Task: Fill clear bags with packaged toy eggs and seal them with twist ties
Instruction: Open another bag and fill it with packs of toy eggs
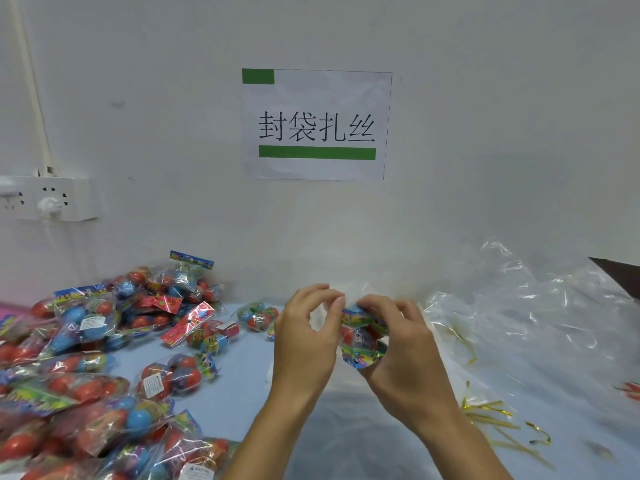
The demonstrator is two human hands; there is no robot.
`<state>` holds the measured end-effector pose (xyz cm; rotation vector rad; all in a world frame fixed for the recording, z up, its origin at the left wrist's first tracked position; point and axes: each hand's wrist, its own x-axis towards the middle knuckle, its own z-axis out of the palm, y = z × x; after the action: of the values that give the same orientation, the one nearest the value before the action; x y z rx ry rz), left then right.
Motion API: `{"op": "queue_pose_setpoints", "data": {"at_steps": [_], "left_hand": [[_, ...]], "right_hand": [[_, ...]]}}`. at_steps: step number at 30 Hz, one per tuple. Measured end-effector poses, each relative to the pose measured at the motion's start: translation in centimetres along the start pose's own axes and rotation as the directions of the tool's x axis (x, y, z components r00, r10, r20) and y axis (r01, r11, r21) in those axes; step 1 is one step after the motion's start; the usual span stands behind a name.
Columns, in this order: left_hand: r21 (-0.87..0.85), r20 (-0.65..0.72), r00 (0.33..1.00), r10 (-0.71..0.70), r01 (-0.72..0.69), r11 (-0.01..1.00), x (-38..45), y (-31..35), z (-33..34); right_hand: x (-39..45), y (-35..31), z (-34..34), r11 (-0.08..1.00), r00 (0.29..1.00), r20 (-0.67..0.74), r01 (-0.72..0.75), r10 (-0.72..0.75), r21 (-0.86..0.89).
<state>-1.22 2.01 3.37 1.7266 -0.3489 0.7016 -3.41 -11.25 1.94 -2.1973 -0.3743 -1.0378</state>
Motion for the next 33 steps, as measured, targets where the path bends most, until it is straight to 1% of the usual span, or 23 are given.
{"op": "queue_pose_setpoints", "data": {"at_steps": [2, 4, 7, 9, 10, 12, 14, 15, 16, 17, 18, 19, 20, 21, 22, 23, 24, 25, 26, 27, 29, 31, 33], "left_hand": [[-0.019, -0.045, 0.999, 0.008, -0.009, 1.000, -0.1, 0.2, 0.1], [-0.044, -0.071, 0.996, 0.059, -0.062, 0.997, -0.3, 0.6, 0.3], [-0.106, -0.051, 0.992, 0.115, -0.120, 0.987, -0.7, 1.1, 0.7], [-0.140, -0.008, 0.994, 0.109, -0.109, 0.984, -1.0, 1.3, 1.0], [-0.148, 0.004, 0.994, 0.105, -0.104, 0.984, -1.1, 1.3, 1.1], [-0.142, -0.019, 0.996, 0.091, -0.093, 0.986, -1.1, 1.4, 1.3], [-0.146, -0.096, 0.994, 0.045, -0.058, 0.988, -1.1, 1.6, 1.1], [-0.177, -0.154, 0.988, -0.023, -0.005, 0.984, -1.1, 1.6, 1.1], [-0.209, -0.211, 0.970, -0.120, 0.075, 0.975, -1.0, 1.6, 1.0], [-0.249, -0.241, 0.942, -0.234, 0.174, 0.953, -0.8, 1.6, 0.9], [-0.291, -0.228, 0.904, -0.362, 0.292, 0.911, -0.6, 1.5, 0.9], [-0.342, -0.163, 0.861, -0.482, 0.409, 0.846, -0.5, 1.4, 0.9], [-0.394, -0.062, 0.816, -0.574, 0.509, 0.765, -0.4, 1.4, 0.9], [-0.447, 0.053, 0.776, -0.628, 0.581, 0.680, -0.4, 1.4, 1.0], [-0.495, 0.163, 0.748, -0.643, 0.626, 0.602, -0.5, 1.5, 1.1], [-0.525, 0.256, 0.741, -0.621, 0.646, 0.554, -0.5, 1.5, 1.2], [-0.537, 0.330, 0.755, -0.566, 0.644, 0.545, -0.7, 1.5, 1.3], [-0.540, 0.387, 0.778, -0.495, 0.627, 0.562, -0.8, 1.5, 1.4], [-0.538, 0.425, 0.792, -0.438, 0.610, 0.581, -0.9, 1.5, 1.6], [-0.545, 0.432, 0.803, -0.410, 0.594, 0.592, -1.0, 1.4, 1.8], [-0.550, 0.376, 0.817, -0.438, 0.577, 0.604, -1.0, 1.0, 2.1], [-0.532, 0.290, 0.834, -0.470, 0.548, 0.645, -0.9, 0.5, 2.4], [-0.499, 0.260, 0.839, -0.478, 0.541, 0.677, -1.0, 0.2, 2.4]], "right_hand": [[-0.1, 0.2, 0.1, 0.999, 0.999, -0.044, -0.033, 0.032, -0.018], [0.0, 0.6, 0.2, 0.995, 0.987, -0.141, -0.083, 0.075, -0.050], [0.2, 0.9, 0.2, 0.971, 0.927, -0.315, -0.232, 0.202, -0.062], [0.3, 0.7, 0.3, 0.952, 0.877, -0.382, -0.305, 0.292, 0.027], [0.4, 0.6, 0.4, 0.941, 0.860, -0.385, -0.325, 0.335, 0.094], [0.4, 0.4, 0.5, 0.910, 0.837, -0.365, -0.341, 0.408, 0.234], [0.4, 0.4, 0.5, 0.876, 0.823, -0.340, -0.346, 0.456, 0.336], [0.4, 0.5, 0.5, 0.861, 0.817, -0.330, -0.346, 0.472, 0.373], [0.4, 0.5, 0.5, 0.848, 0.813, -0.324, -0.343, 0.483, 0.403], [0.4, 0.5, 0.5, 0.839, 0.810, -0.322, -0.338, 0.490, 0.427], [0.5, 0.4, 0.5, 0.831, 0.807, -0.323, -0.330, 0.494, 0.447], [0.5, 0.3, 0.5, 0.825, 0.806, -0.323, -0.322, 0.497, 0.465], [0.4, 0.2, 0.5, 0.817, 0.808, -0.317, -0.313, 0.497, 0.484], [0.4, 0.0, 0.7, 0.811, 0.813, -0.308, -0.302, 0.494, 0.501], [0.3, -0.2, 0.8, 0.805, 0.823, -0.297, -0.288, 0.485, 0.518], [0.1, -0.3, 1.1, 0.799, 0.834, -0.282, -0.273, 0.475, 0.536], [0.0, -0.5, 1.3, 0.791, 0.846, -0.263, -0.262, 0.464, 0.552], [-0.1, -0.6, 1.5, 0.787, 0.859, -0.241, -0.256, 0.451, 0.561], [-0.2, -0.7, 1.7, 0.788, 0.875, -0.214, -0.255, 0.435, 0.560], [-0.2, -0.7, 1.9, 0.791, 0.889, -0.179, -0.263, 0.421, 0.552], [-0.2, -0.7, 2.0, 0.782, 0.909, -0.087, -0.297, 0.407, 0.548], [-0.1, -0.6, 1.9, 0.780, 0.919, -0.011, -0.327, 0.393, 0.533], [-0.1, -0.4, 1.6, 0.809, 0.924, -0.011, -0.328, 0.381, 0.488]]}}
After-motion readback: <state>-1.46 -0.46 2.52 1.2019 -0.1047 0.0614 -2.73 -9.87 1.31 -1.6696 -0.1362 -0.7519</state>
